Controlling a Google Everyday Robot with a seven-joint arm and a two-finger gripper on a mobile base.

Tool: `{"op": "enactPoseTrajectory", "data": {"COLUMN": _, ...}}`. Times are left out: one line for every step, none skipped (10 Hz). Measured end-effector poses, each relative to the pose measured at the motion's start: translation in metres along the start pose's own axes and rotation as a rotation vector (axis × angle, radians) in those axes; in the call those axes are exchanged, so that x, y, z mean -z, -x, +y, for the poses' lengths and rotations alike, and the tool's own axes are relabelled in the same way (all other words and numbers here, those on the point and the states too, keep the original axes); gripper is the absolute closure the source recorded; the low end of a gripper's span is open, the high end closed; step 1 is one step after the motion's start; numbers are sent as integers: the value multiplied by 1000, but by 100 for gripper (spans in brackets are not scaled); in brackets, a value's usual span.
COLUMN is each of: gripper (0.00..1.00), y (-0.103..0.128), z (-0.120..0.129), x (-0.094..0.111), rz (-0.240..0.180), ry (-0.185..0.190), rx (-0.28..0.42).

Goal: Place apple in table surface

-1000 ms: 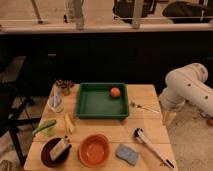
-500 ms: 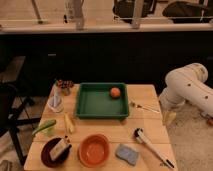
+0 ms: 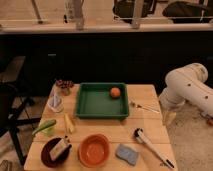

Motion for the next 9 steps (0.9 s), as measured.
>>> {"op": "enactPoseTrajectory", "data": {"gripper": 20, "y": 0, "z": 0, "x": 1, "rz": -9, "ry": -8, "rx": 9}}
{"op": "enactPoseTrajectory", "data": {"gripper": 20, "y": 5, "z": 1, "x": 6, "rz": -28, "ry": -23, "rx": 41}}
{"op": "enactPoseTrajectory", "data": {"gripper": 20, "y": 13, "z": 1, "x": 10, "rz": -36, "ry": -35, "rx": 76}}
{"op": "enactPoseTrajectory", "data": {"gripper": 20, "y": 32, "z": 0, "x": 16, "rz": -45, "ry": -50, "rx": 129}}
{"op": "enactPoseTrajectory", "data": {"gripper": 20, "y": 47, "z": -1, "x": 20, "rz": -54, "ry": -59, "rx": 167}}
{"op": "enactPoseTrajectory", "data": {"gripper": 20, "y": 67, "z": -1, "x": 27, "rz": -62, "ry": -77, "rx": 234}}
{"op": "enactPoseTrajectory", "data": {"gripper": 20, "y": 82, "z": -1, "x": 31, "rz": -67, "ry": -90, "rx": 300}}
{"op": "enactPoseTrajectory", "data": {"gripper": 20, "y": 97, "z": -2, "x": 35, "rz": -70, "ry": -99, "rx": 364}}
{"op": "enactPoseTrajectory", "data": {"gripper": 20, "y": 116, "z": -3, "x": 39, "rz": -67, "ry": -109, "rx": 446}}
